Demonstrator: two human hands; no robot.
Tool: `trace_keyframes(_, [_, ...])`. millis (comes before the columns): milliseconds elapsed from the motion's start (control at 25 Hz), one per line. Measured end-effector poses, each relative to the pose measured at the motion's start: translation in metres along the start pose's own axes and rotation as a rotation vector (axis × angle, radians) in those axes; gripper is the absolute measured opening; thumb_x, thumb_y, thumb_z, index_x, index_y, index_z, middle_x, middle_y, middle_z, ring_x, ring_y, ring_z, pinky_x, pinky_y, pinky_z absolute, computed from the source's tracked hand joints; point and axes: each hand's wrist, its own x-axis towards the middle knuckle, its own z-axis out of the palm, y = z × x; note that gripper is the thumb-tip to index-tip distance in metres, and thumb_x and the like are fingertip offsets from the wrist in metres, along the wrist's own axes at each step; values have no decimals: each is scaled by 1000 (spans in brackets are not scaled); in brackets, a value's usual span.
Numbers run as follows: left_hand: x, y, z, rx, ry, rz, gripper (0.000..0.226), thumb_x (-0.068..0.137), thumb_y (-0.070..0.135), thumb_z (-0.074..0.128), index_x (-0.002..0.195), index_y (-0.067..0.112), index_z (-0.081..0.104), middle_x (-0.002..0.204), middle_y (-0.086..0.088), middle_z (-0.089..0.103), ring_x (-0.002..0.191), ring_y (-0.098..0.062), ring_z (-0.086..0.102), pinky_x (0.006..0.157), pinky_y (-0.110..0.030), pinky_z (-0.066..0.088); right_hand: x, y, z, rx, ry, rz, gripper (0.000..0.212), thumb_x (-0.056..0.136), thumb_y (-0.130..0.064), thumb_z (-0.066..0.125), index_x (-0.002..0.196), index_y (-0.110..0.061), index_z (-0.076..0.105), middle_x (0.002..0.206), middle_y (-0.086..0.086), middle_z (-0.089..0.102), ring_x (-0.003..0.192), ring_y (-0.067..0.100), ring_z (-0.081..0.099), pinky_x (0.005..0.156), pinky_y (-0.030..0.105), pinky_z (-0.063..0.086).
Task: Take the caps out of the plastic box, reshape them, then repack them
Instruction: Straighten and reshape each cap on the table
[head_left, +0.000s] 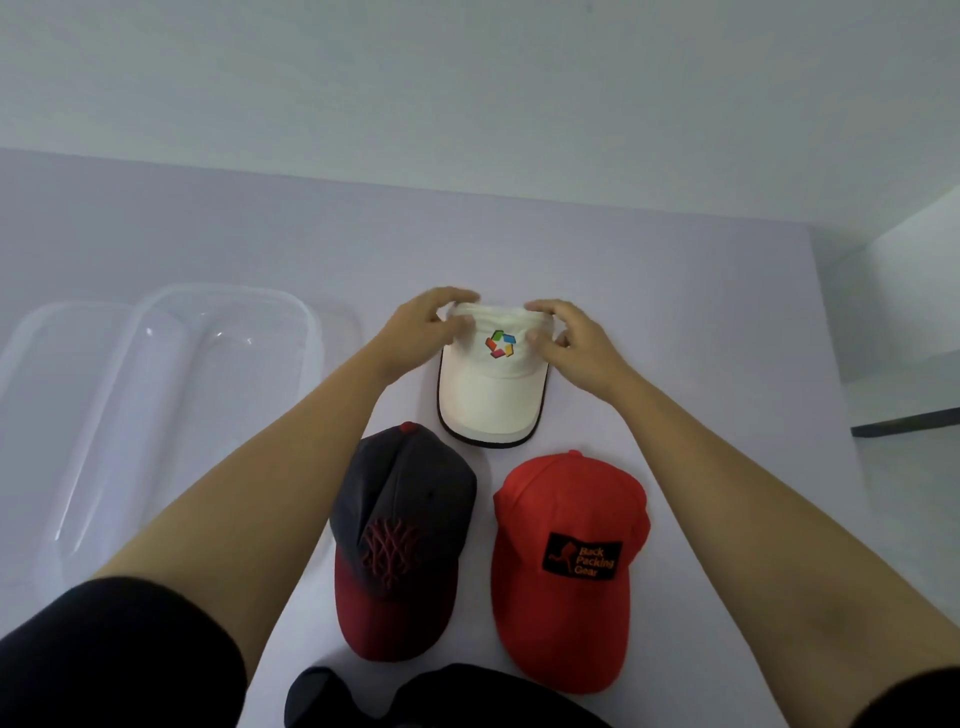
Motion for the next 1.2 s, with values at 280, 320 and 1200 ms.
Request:
trace_keyframes(280, [9, -2, 10, 397, -6, 42, 33, 94, 33, 51, 118, 12, 56, 107, -3, 55, 94, -17, 49, 79, -26, 36, 11, -4, 0, -173, -64, 81, 30, 89, -27, 58, 115, -12, 56, 110, 2, 59, 95, 18, 54, 74, 28, 43])
trace_keyframes(320, [10, 1, 11, 377, -7, 30, 32, 94, 34, 50, 116, 12, 58, 105, -2, 56, 93, -17, 50, 78, -26, 37, 11, -8, 1, -94, -66, 78, 28, 89, -23, 57, 115, -13, 57, 112, 1, 59, 98, 17, 55, 75, 28, 45])
trace_keyframes(1200, [3, -13, 0, 58, 76, -60, 21, 96, 20, 49, 111, 14, 62, 110, 1, 62, 80, -10, 67, 76, -16, 50, -6, 17, 5, 81, 113, 151, 32, 95, -28, 48, 125, -18, 51, 129, 4, 51, 99, 22, 61, 89, 41, 53])
